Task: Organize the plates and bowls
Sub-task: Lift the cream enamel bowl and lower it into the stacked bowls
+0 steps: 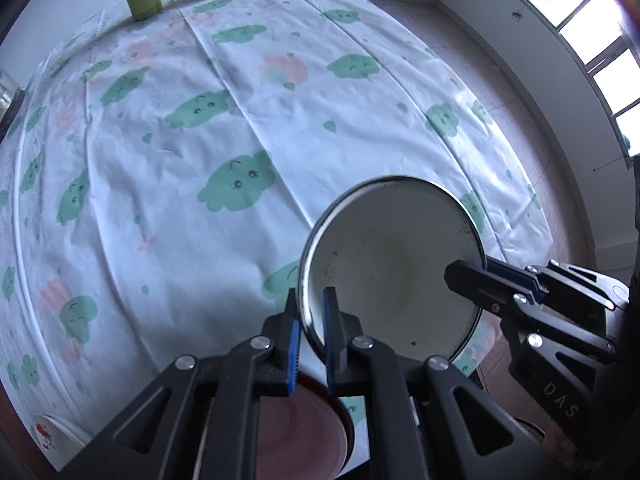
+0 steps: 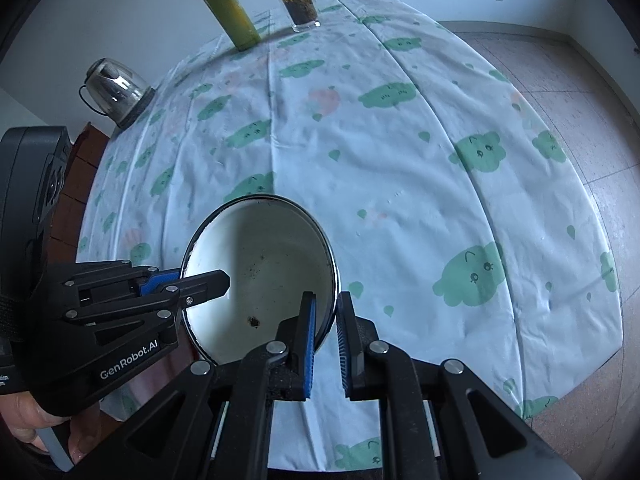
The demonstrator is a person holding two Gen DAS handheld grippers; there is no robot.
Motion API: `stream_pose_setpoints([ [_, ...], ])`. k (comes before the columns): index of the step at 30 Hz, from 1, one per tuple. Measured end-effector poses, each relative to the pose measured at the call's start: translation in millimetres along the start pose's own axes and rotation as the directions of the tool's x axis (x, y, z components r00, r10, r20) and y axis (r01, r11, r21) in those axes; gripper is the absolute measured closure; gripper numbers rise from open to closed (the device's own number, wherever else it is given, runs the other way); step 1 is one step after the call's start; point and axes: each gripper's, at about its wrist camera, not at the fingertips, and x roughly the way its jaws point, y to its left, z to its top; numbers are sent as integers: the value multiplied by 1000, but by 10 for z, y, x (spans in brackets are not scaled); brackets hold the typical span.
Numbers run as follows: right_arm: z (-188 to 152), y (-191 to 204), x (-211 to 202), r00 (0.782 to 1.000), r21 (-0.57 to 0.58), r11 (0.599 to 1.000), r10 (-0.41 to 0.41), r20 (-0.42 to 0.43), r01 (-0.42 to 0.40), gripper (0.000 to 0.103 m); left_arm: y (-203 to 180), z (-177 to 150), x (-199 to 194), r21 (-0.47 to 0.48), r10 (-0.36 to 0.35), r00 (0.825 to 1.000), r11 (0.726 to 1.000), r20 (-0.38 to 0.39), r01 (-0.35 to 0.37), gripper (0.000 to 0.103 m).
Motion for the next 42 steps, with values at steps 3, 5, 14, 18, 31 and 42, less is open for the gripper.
stream_pose_setpoints([
  [3, -3, 77, -80, 1000, -10, 1000, 15, 3, -15, 92, 38, -63, -135, -3, 7, 1000, 1000, 13, -7, 97],
  [5, -12, 147, -137, 1000, -23, 999, 23, 9, -23, 92, 78, -118, -215, -9, 13, 1000, 1000, 23, -13, 97],
  [14, -151, 495, -287, 998, -78, 995, 61, 8, -60, 91, 264, -433, -471, -47, 34, 998, 998, 45, -32, 97],
  [18, -257, 630, -294, 997, -97, 992, 74, -6, -75, 91, 353, -604, -534, -65, 47, 998, 997, 46, -44, 97],
  [31, -503, 1059, -74, 993, -179, 979, 84, -80, -97, 91, 692, -994, -491, -150, 81, 996, 986, 22, -77, 97],
  [42, -513, 1114, 107, 993, -210, 975, 54, -106, -75, 91, 759, -1032, -354, -150, 82, 997, 985, -4, -81, 97],
])
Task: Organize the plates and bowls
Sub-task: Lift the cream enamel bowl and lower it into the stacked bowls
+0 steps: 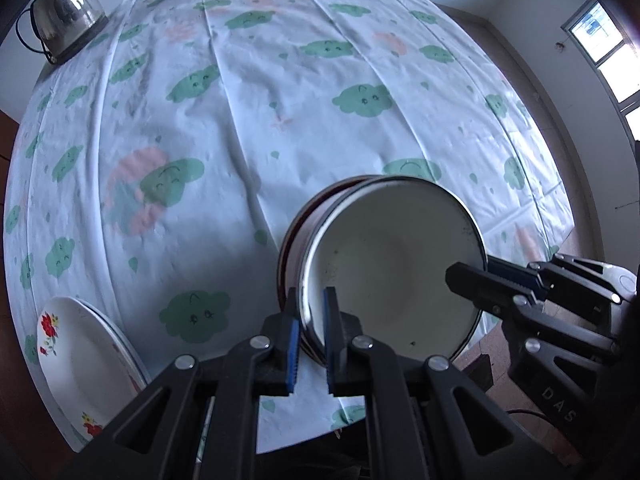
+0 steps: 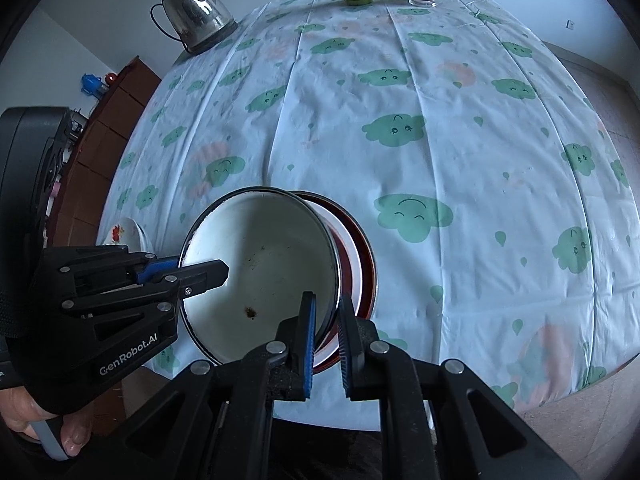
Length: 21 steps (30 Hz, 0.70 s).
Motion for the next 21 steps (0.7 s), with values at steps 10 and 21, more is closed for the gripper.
stream_pose_setpoints([
  [10, 39, -26, 44, 1000, -7, 1000, -3, -10, 3, 91, 9, 1, 19, 12, -3, 1000, 1000, -8, 3, 96],
  [21, 20, 31, 42, 1000, -11, 1000, -6, -8, 6, 87, 28, -29, 26, 2, -22, 1000, 1000, -19, 22, 95],
])
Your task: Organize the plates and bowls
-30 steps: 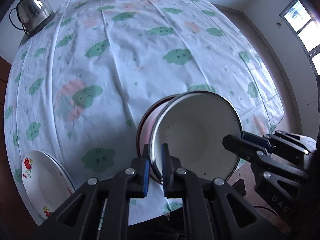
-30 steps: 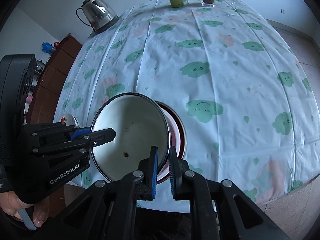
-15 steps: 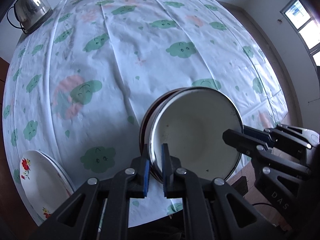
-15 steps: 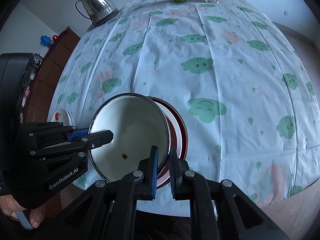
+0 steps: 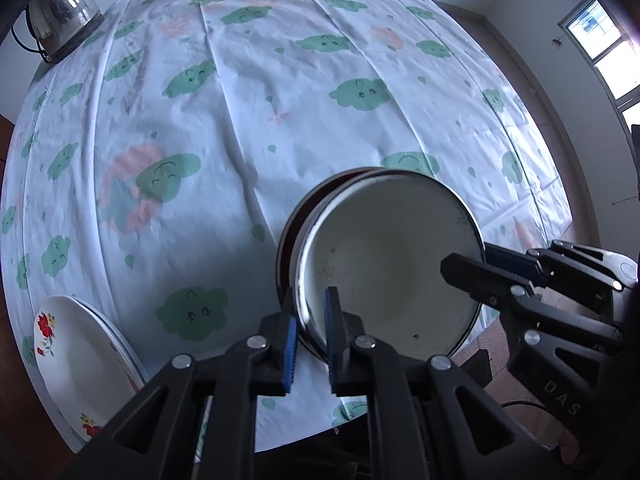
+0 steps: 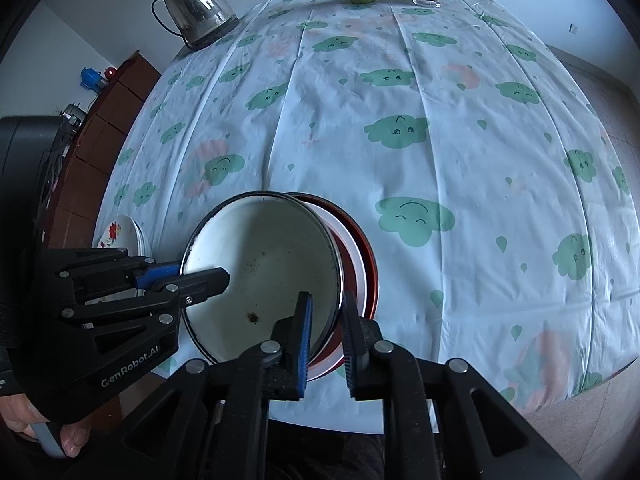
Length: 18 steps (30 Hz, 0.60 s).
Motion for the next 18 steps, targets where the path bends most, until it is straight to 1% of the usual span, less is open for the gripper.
stream_pose_setpoints([
  [3, -8, 6, -7, 1000, -3, 1000, -3, -3, 3, 87, 5, -9, -6, -1, -4, 1000, 1000, 1, 4, 94],
  [4, -13, 8, -9, 1000, -3, 1000, -4, -4, 4, 85, 4, -12, -9, 1, -5, 1000, 1000, 1, 5, 94],
  [6, -15, -3, -29, 1000, 1, 1000, -10, 5, 10, 78, 12, -14, -18, -1, -7, 1000, 1000, 4, 7, 94],
  [7, -16, -8, -34, 1000, 4, 1000, -9, 8, 9, 72, 12, -16, -24, -1, -9, 1000, 1000, 6, 9, 93],
  [8, -18, -13, -46, 1000, 8, 1000, -5, 13, 5, 63, 14, -18, -25, 0, -9, 1000, 1000, 7, 9, 93],
  [10, -14, -25, -55, 1000, 14, 1000, -11, 21, 11, 55, 15, -23, -23, -1, -10, 1000, 1000, 6, 10, 93],
  [18, -37, -28, -61, 1000, 22, 1000, -16, 27, 15, 55, 36, -35, -35, -8, -7, 1000, 1000, 14, 7, 93],
])
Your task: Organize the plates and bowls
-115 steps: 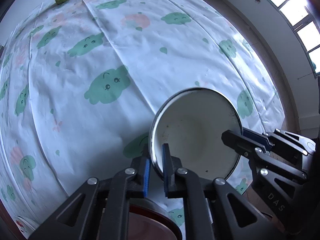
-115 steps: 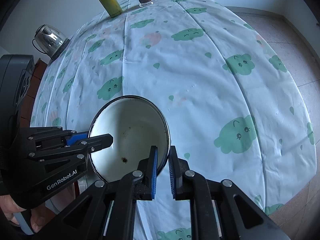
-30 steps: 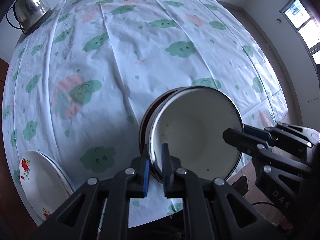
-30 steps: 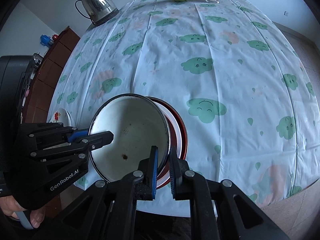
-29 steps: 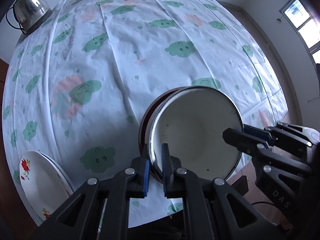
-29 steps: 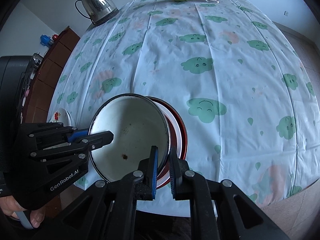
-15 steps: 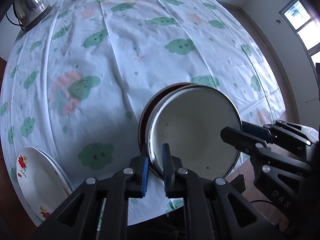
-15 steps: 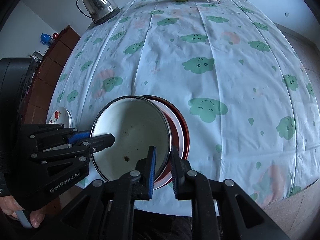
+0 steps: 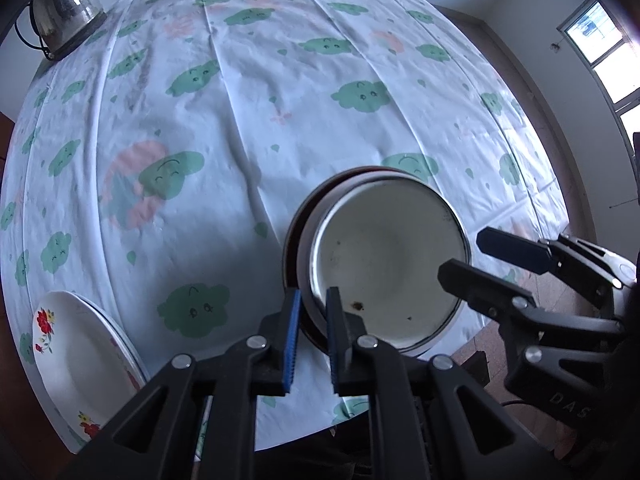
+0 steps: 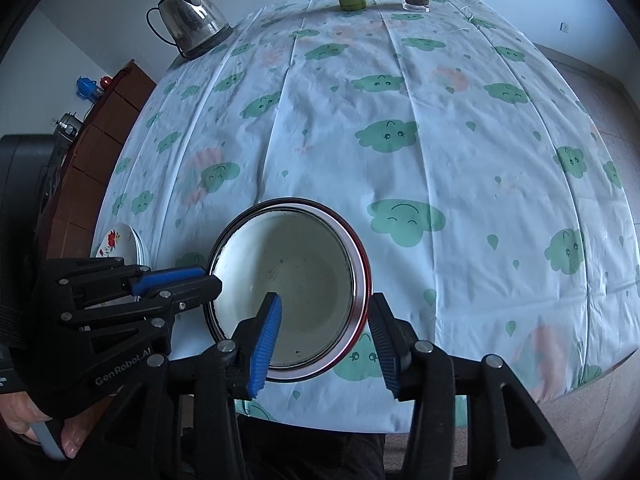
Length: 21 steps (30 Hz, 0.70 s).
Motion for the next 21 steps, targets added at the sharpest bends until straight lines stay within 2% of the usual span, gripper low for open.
stream_pose_setpoints([
  [4, -6, 3, 16, 1000, 0, 1000, -6, -2, 6, 55, 23, -2, 14, -4, 16, 1000, 1000, 3, -16, 73],
  [21, -16, -70, 165, 999, 12, 1000, -24, -22, 24, 55, 62, -20, 263, -36, -10, 998, 999, -55, 8, 63],
])
